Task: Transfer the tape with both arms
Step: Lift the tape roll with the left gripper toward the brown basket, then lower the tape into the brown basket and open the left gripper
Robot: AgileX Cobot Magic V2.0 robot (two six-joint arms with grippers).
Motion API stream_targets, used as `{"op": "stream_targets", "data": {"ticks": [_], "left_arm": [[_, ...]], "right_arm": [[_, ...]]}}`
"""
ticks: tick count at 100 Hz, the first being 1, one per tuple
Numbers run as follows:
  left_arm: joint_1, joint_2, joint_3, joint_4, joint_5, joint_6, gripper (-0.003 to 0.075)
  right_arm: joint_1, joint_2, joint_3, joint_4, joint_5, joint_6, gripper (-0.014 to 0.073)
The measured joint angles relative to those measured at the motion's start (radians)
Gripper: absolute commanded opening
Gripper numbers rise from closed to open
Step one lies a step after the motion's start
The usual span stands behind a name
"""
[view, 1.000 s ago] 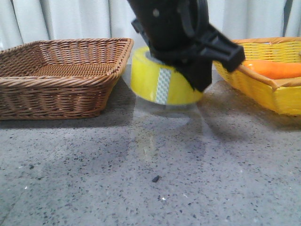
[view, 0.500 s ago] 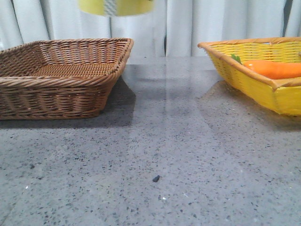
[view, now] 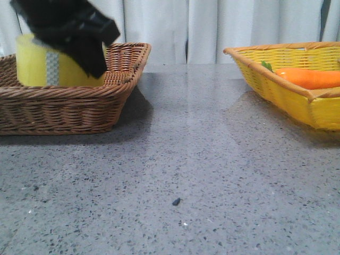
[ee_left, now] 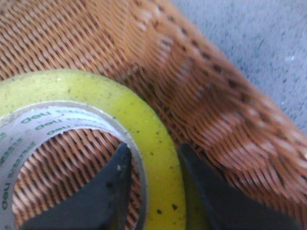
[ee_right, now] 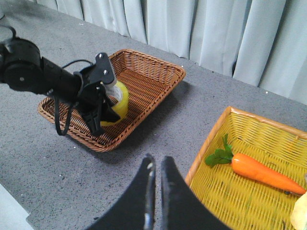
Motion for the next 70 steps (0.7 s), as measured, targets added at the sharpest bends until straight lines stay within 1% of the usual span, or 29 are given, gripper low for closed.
{"op": "stream_targets", "data": {"ticks": [15, 22, 29, 39, 46, 50, 70], "left_arm": [[0.006, 0.0, 0.075, -0.035, -0.084, -0.003, -0.0018], [0.006, 0.0, 0.083, -0.041, -0.108, -0.005, 0.0015], [0.006, 0.0, 0.087, -0.044, -0.127, -0.005, 0.0101], [0.006, 0.0, 0.089, -0.05, -0.141, -0.005, 0.0267], [0.006, 0.0, 0.091, -0.05, -0.153, -0.005, 0.0336], [0.006, -0.002, 0.091, -0.05, -0.159, -0.005, 0.0347], [0.006, -0.068, 0.091, -0.05, -0.169, -0.005, 0.0338]], "right_arm": [[0.0, 0.0, 0.0, 0.0, 0.0, 0.0, -0.0074], [0.0, 0.0, 0.0, 0.0, 0.002, 0.0, -0.0074], [0.0, 0.0, 0.0, 0.0, 0.004, 0.0, -0.0074], [0.0, 0.0, 0.0, 0.0, 0.014, 0.0, -0.0074], [0.0, 0.0, 0.0, 0.0, 0.02, 0.0, -0.0074], [0.0, 0.0, 0.0, -0.005, 0.02, 0.0, -0.0074], [0.0, -0.046, 0.028, -0.082, 0.003, 0.0, -0.0074]]}}
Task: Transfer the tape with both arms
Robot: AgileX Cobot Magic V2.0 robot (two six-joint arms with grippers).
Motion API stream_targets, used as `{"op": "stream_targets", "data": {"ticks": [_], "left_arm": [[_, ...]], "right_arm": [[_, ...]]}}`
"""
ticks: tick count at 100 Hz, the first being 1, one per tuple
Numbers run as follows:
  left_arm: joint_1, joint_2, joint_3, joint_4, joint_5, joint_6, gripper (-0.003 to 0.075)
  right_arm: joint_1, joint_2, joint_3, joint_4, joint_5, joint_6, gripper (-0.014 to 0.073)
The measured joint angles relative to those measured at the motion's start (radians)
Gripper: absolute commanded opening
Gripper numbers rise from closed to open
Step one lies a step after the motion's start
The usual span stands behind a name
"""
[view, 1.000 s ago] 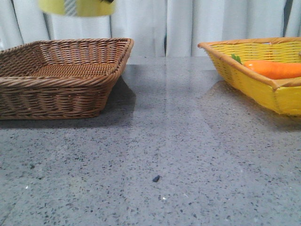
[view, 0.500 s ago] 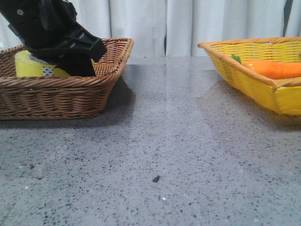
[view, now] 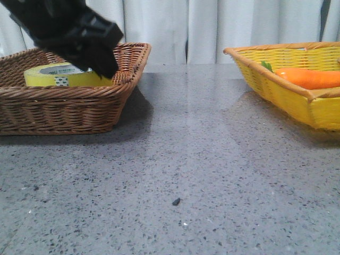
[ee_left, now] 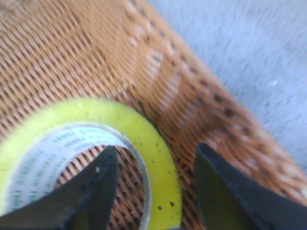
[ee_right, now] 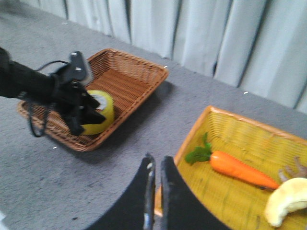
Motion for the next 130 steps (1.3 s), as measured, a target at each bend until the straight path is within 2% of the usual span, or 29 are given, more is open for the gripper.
{"op": "stream_targets", "data": {"ticks": [13, 24, 37, 65, 78, 104, 130], "left_arm": [[0.0, -0.113, 0.0, -0.023, -0.006, 0.0, 0.0246], [0.0, -0.223, 0.005, -0.036, -0.014, 0.0, 0.0118], [0.0, -0.379, 0.062, -0.05, -0.082, 0.0, -0.0022], [0.0, -0.714, 0.364, -0.077, -0.23, 0.0, -0.0021], [0.0, -0.851, 0.544, -0.085, -0.271, 0.0, -0.0021], [0.0, -1.137, 0.874, -0.122, -0.502, 0.0, -0.0021], [0.0, -1.305, 1.012, -0.133, -0.56, 0.0, -0.002]], "right_arm": [[0.0, -0.1, 0.111, -0.048, -0.081, 0.0, -0.0074], [0.0, -0.226, 0.249, -0.077, -0.19, 0.0, -0.0074], [0.0, -0.386, 0.45, -0.125, -0.316, 0.0, -0.0074], [0.0, -0.679, 0.821, -0.167, -0.491, 0.0, -0.0074], [0.0, -0.733, 0.945, -0.18, -0.595, 0.0, -0.0074], [0.0, -0.733, 1.101, -0.186, -0.836, 0.012, -0.0074], [0.0, -0.733, 1.129, -0.186, -0.875, 0.015, -0.0074]]}}
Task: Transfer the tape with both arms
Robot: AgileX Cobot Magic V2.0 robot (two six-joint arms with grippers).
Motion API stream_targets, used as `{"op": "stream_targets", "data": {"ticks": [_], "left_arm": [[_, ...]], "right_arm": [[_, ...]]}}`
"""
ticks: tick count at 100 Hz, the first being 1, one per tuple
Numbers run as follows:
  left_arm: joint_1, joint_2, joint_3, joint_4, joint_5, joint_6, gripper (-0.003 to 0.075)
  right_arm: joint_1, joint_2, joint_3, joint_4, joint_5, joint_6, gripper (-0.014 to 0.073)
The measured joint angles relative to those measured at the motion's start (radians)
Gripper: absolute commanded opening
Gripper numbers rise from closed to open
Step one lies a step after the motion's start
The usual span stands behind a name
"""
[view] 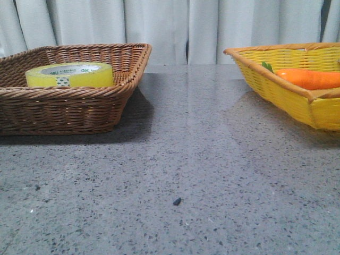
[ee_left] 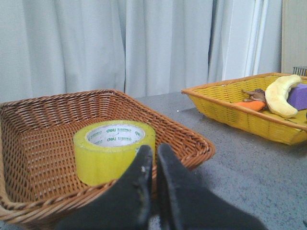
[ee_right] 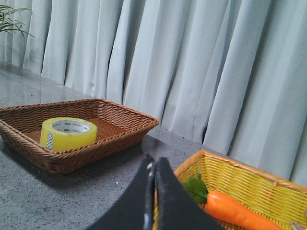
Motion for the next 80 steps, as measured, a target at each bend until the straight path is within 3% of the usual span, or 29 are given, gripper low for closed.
{"op": "stream_targets", "data": {"ticks": [57, 80], "left_arm": [[0.002, -0.008, 0.035, 0.0, -0.021, 0.0, -0.0021], [0.132, -0.119, 0.105, 0.0, -0.012, 0.0, -0.0021]], "right_arm": [[0.0, 0.0, 0.0, 0.0, -0.007, 0.002, -0.0074], [0.0, 0.0, 0.0, -0.002, -0.007, 0.002, -0.0074]]}}
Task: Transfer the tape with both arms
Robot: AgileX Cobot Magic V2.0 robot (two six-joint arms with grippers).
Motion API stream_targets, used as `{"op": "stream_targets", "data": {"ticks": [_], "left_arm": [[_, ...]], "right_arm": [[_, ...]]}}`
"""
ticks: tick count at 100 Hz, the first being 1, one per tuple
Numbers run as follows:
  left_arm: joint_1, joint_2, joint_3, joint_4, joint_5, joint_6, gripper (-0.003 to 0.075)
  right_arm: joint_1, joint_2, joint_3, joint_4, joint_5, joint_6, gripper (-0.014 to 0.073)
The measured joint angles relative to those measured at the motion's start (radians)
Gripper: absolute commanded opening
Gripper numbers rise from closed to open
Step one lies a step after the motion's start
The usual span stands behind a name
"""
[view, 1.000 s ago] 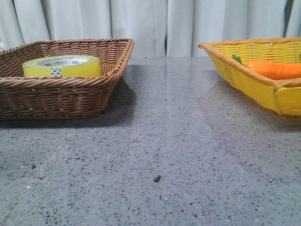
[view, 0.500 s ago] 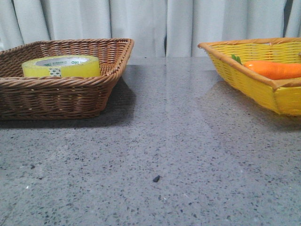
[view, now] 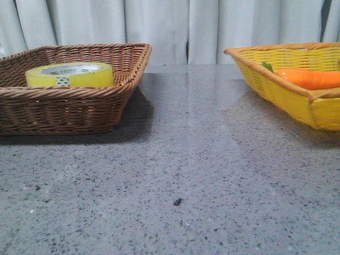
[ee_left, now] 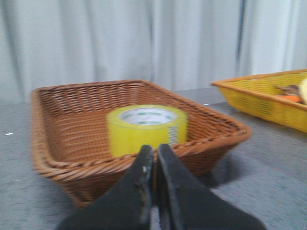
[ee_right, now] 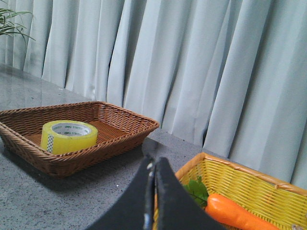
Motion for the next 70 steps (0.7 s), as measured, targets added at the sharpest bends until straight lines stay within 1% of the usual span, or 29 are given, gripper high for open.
{"op": "stream_targets", "data": {"ticks": [7, 14, 23, 37, 47, 54, 70], "left_arm": [[0.066, -0.05, 0.0, 0.0, 0.008, 0.0, -0.002], [0.137, -0.073, 0.0, 0.0, 0.05, 0.0, -0.0021], [0.221, -0.075, 0.0, 0.0, 0.122, 0.0, -0.0021], [0.32, -0.075, 0.0, -0.002, 0.249, 0.0, -0.0021], [0.374, -0.075, 0.0, -0.002, 0.356, 0.0, -0.0021], [0.402, -0.075, 0.0, -0.004, 0.403, 0.0, -0.002], [0.416, -0.075, 0.0, -0.005, 0.408, 0.0, -0.0021]], "right_arm": [[0.0, 0.0, 0.0, 0.0, 0.0, 0.0, -0.0074], [0.0, 0.0, 0.0, 0.0, 0.0, 0.0, -0.0074], [0.0, 0.0, 0.0, 0.0, 0.0, 0.0, -0.0074], [0.0, 0.0, 0.0, 0.0, 0.0, 0.0, -0.0074], [0.0, 0.0, 0.0, 0.0, 0.0, 0.0, -0.0074], [0.0, 0.0, 0.0, 0.0, 0.0, 0.0, -0.0074], [0.0, 0.0, 0.0, 0.0, 0.0, 0.002, -0.0074]]}}
